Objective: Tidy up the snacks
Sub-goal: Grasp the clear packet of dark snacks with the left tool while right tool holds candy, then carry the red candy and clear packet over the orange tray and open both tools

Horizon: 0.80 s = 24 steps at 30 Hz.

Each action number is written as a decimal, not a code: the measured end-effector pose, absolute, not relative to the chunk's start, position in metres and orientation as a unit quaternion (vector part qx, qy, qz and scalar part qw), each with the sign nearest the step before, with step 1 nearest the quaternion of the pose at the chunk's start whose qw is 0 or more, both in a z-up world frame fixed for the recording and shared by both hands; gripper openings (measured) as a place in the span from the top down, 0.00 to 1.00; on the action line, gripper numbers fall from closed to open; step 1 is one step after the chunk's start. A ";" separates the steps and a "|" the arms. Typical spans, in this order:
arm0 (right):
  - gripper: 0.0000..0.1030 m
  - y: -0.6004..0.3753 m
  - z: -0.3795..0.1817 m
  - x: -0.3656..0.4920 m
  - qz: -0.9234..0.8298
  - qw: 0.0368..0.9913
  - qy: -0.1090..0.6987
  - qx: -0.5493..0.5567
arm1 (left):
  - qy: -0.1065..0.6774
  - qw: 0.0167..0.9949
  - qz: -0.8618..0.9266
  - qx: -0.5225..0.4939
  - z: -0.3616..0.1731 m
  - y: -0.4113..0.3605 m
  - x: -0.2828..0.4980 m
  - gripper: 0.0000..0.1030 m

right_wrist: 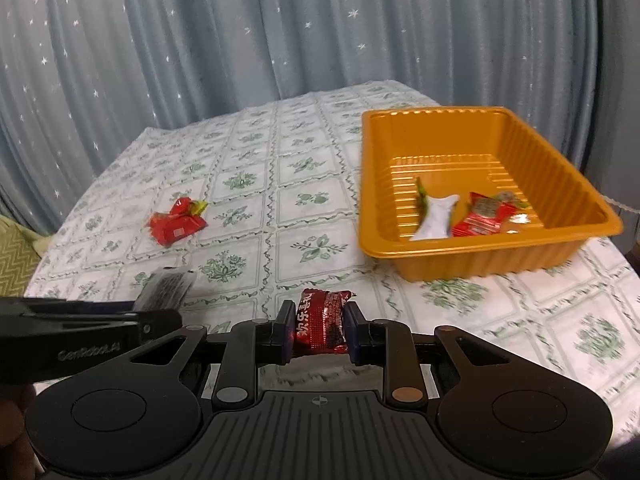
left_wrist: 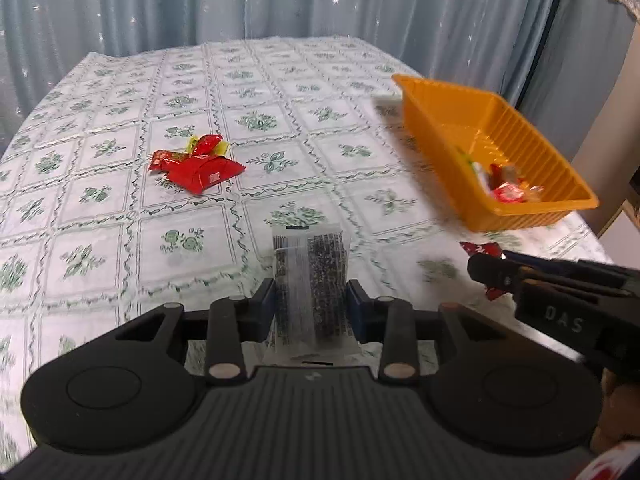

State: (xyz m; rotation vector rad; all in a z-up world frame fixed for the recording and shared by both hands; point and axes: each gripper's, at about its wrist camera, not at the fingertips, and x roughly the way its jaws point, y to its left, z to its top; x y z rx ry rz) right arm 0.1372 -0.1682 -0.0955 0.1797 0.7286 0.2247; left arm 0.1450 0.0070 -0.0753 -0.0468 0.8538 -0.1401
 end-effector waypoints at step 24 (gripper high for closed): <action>0.75 -0.227 -0.043 0.082 0.065 0.938 0.324 0.103 | 0.370 0.923 -0.107 -0.020 -0.011 -0.057 0.098 0.67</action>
